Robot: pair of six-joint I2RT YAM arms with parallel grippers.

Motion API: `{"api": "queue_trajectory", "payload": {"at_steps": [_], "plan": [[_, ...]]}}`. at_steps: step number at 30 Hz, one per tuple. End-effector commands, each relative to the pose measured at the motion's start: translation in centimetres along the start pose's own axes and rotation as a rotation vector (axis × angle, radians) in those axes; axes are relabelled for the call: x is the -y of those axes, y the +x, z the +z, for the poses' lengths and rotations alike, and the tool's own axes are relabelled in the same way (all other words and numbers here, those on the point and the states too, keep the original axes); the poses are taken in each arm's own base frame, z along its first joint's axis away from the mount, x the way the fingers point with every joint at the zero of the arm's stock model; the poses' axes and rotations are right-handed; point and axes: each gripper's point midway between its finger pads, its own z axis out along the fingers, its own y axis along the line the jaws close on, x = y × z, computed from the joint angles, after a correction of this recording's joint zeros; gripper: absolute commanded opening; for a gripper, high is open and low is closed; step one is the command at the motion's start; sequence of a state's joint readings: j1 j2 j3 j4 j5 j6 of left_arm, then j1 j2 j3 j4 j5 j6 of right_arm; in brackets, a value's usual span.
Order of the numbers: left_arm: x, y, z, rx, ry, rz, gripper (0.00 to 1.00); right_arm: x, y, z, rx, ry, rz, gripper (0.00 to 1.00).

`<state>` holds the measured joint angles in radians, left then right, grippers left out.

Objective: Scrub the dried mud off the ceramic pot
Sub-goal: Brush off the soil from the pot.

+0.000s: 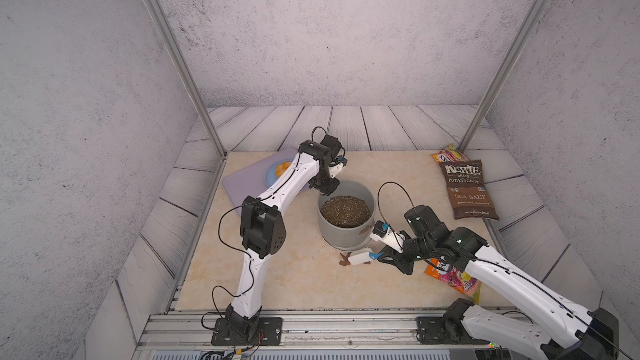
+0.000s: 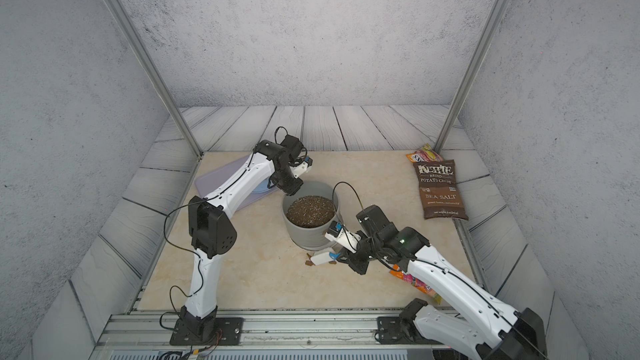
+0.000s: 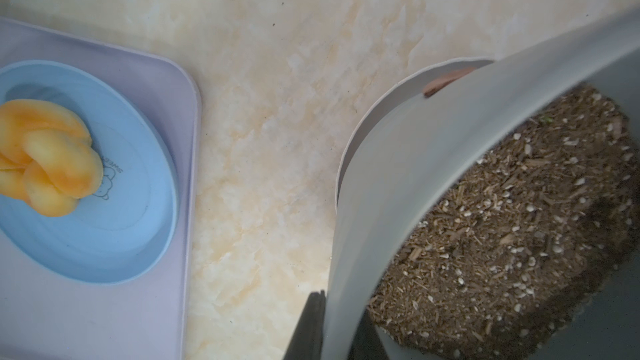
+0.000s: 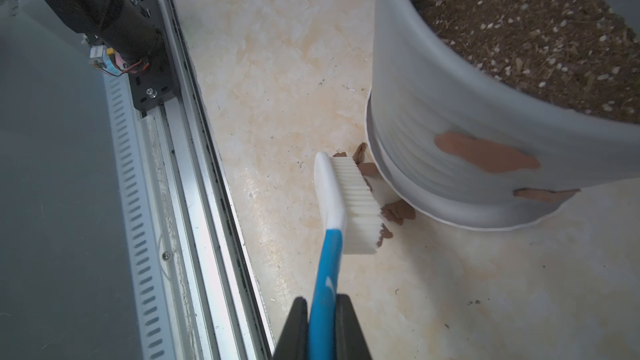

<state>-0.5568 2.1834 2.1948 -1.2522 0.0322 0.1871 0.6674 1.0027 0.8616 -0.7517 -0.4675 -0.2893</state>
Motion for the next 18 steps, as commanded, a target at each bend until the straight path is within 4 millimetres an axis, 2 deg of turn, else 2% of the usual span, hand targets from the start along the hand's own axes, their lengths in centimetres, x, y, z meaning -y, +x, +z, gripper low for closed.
{"api": "queue_trajectory", "payload": {"at_steps": [1,10,15,18], "plan": [[-1.1,0.6,-0.1,-0.035,-0.051,0.005,0.24,-0.6,-2.5,-1.3,0.074,-0.018,-0.019,0.0],[-1.1,0.5,-2.4,0.007,-0.056,-0.141,0.44,0.5,-4.9,-1.1,0.095,-0.002,-0.022,0.0],[-1.0,1.5,-4.3,0.004,-0.057,-0.321,0.59,0.9,-5.1,-1.1,0.102,0.021,-0.035,0.0],[-0.4,2.3,-4.9,-0.023,-0.034,-0.463,0.61,1.0,-4.9,-1.0,0.113,0.03,-0.03,0.0]]}}
